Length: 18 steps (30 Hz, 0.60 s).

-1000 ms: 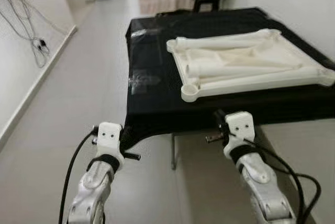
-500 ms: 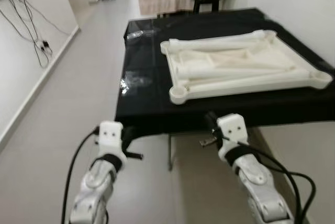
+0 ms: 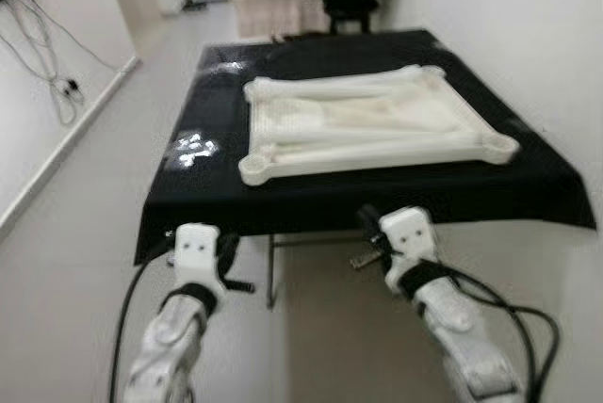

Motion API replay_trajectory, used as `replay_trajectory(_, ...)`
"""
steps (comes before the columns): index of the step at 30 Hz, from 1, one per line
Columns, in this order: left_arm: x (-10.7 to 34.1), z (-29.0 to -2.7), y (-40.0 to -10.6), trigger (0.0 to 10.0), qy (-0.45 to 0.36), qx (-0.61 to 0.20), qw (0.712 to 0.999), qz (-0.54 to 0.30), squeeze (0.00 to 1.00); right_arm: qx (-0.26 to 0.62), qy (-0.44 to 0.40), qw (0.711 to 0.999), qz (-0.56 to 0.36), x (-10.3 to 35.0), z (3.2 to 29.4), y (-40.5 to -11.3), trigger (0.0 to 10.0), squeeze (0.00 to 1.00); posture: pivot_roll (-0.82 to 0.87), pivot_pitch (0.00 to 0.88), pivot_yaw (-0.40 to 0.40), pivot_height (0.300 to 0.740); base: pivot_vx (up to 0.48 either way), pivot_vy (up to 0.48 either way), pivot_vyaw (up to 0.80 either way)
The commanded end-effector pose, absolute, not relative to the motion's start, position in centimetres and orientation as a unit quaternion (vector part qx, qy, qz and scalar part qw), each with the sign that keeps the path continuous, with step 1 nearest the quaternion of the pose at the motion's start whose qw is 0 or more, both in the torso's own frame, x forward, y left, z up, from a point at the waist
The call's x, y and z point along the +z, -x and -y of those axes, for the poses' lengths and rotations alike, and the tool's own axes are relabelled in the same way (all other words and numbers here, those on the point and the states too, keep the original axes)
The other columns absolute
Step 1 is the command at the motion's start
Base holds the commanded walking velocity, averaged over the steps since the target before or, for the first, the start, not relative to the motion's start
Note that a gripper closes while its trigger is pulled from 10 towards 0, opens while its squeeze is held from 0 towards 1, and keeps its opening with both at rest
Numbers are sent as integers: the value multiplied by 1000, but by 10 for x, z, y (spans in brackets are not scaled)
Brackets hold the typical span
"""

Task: Building children table

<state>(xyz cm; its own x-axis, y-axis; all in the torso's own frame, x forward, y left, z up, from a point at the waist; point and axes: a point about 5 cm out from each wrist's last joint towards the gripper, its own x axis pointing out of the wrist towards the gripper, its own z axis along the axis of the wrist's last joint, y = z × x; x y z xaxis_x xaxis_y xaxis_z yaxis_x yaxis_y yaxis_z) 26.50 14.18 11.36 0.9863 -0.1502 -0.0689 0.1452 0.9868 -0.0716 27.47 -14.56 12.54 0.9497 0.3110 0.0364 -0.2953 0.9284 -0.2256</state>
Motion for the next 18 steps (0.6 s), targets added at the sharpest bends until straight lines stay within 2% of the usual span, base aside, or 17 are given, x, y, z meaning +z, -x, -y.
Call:
replay_trajectory(1, 108, -150, -263, 10000, 21, -55, 997, -56, 0, 169, 100, 980, 36, 124, 138, -274, 10000, 0, -21, 26, 27, 740, 0, 0, 0)
replay_trajectory(17, 112, -150, -265, 10000, 21, -51, 997, -44, 0, 168, 70, 982, 47, 128, 140, -275, 10000, 0, -22, 33, 29, 740, 0, 0, 0)
replay_trajectory(18, 113, -150, -265, 10000, 20, -51, 998, -43, 0, 158, 64, 984, 52, 130, 142, -276, 10000, 1000, -21, 34, 27, 740, 0, 0, 0)
